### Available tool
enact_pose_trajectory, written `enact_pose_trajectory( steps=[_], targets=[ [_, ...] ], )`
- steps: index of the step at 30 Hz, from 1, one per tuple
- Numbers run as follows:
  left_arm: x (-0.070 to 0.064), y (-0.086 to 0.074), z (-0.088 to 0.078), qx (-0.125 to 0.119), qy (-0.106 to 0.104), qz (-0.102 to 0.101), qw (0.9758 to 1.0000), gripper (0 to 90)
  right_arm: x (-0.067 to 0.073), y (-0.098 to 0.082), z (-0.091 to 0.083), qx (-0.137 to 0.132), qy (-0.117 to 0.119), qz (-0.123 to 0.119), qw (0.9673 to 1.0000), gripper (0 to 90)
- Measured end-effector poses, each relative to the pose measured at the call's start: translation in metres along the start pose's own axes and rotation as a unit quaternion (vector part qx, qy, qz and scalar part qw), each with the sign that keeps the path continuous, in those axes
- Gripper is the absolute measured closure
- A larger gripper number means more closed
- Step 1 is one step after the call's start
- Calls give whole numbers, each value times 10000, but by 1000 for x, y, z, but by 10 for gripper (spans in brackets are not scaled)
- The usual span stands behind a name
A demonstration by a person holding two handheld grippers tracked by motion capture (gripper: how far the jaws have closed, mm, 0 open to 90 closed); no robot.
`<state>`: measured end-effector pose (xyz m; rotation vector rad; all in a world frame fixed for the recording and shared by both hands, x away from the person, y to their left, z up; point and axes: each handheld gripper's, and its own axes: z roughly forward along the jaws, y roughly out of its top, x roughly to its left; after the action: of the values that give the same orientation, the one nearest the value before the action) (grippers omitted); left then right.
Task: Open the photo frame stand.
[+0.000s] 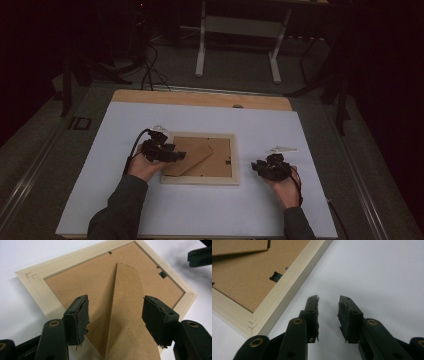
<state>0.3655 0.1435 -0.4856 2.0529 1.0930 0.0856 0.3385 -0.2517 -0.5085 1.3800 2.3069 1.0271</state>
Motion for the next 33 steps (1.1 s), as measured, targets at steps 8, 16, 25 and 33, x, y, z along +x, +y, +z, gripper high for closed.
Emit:
enact_pose_trajectory(
  steps=[8,16,25,33],
  targets=[
    [8,2,10,96,-282,-112,9995,400,1,1,0,-7,52,-40,10000,678],
    [6,1,23,386,-600,-93,9974,356,1,1,-1,-31,42,-77,10000,669],
    [4,0,30,583,-601,-47,9965,354,1,1,-2,-45,32,-87,9999,667],
    [-3,-1,35,764,-683,96,9947,347,2,1,-1,-32,20,-119,9999,654]
  ],
)
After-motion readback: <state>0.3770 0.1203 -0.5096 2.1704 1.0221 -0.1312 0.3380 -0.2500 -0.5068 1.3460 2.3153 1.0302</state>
